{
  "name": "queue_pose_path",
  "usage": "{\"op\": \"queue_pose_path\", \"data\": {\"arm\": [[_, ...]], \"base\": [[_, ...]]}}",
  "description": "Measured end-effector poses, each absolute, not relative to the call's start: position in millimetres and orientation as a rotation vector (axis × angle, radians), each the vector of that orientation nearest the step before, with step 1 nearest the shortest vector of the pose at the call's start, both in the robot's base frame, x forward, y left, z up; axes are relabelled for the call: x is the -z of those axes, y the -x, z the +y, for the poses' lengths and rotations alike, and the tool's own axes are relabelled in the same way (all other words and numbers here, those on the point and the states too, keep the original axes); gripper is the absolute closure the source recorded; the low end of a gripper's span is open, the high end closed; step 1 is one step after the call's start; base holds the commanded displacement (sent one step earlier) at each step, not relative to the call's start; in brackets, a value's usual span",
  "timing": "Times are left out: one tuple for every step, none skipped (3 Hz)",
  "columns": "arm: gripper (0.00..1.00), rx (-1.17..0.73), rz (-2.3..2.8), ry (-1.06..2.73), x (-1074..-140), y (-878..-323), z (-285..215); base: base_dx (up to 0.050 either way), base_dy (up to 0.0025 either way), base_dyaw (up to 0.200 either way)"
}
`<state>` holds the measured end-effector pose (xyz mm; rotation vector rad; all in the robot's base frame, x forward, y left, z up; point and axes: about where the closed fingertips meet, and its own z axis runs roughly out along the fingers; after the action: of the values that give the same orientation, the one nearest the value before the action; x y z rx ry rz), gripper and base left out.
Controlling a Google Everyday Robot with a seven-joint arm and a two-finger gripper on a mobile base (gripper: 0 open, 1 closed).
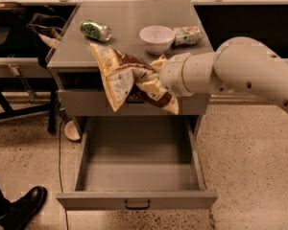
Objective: Pick brown chip bag from middle drawer and place on counter
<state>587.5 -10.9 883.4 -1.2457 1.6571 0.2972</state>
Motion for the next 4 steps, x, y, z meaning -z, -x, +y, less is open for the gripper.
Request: {"op": "queue_pose_path", "data": {"arm": [[1.00,-0.345,1.645,1.230,-880,-588,-5],[1.00,-0.441,1.564,1.240,-889,-599,17],[1.00,-0.495,1.480,1.248,-906,-614,33],[1.00,-0.433,1.440,1.254,-926,-629,50]], "base": [[0.000,0.00000,0.000],[0.000,0.00000,0.000],[0.000,0.00000,0.000],[0.000,0.00000,0.000]]}}
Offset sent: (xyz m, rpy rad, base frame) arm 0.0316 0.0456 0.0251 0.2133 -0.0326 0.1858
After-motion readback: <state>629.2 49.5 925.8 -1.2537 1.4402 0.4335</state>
